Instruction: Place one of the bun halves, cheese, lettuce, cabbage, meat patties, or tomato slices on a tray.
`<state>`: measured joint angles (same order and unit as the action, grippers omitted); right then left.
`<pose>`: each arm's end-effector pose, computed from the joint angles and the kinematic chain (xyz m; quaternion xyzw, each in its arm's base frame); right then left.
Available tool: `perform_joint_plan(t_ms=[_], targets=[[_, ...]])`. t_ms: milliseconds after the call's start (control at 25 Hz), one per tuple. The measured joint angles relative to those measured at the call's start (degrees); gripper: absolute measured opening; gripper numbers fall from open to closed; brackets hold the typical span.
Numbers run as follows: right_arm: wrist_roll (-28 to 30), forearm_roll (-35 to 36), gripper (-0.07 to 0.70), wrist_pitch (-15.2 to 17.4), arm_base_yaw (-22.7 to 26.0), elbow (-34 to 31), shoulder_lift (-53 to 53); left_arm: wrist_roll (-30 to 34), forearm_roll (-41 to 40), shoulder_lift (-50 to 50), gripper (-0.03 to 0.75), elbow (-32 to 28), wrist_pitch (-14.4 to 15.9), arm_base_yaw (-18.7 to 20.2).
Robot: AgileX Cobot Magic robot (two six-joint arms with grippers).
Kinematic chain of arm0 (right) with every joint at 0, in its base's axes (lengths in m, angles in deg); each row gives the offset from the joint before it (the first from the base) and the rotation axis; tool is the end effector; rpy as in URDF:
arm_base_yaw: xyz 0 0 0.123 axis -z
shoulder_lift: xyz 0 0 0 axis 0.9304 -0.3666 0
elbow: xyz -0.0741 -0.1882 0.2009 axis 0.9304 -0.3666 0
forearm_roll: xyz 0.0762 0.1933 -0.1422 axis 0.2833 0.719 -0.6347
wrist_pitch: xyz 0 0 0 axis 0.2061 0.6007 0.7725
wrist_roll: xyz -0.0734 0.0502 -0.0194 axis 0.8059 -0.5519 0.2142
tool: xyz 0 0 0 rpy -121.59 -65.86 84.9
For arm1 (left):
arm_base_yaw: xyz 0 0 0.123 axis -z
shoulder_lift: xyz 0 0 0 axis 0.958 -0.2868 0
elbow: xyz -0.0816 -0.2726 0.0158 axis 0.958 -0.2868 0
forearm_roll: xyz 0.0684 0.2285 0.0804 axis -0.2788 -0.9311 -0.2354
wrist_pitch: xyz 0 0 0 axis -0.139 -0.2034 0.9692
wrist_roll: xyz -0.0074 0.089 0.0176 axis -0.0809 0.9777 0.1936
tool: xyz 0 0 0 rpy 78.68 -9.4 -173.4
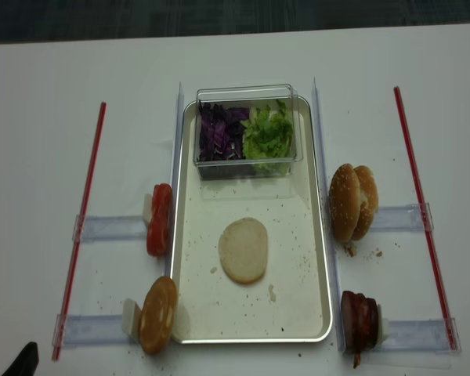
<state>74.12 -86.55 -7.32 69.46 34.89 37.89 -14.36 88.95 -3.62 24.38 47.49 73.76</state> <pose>-0.0082 0.0027 0.2660 -0.0011 0.8727 0.0076 0.4882 -0.0133 -0.0047 0.2654 0.0385 0.8824 -0.0128 0.4688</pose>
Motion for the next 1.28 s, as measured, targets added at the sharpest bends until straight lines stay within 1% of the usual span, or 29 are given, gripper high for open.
perform_joint_plan(t_ms=[1280], targets=[[0.1,0.0,0.613,0.0,0.0,0.0,0.0,0.0,0.0,0.0,0.524,0.0,-0.08,0.0]])
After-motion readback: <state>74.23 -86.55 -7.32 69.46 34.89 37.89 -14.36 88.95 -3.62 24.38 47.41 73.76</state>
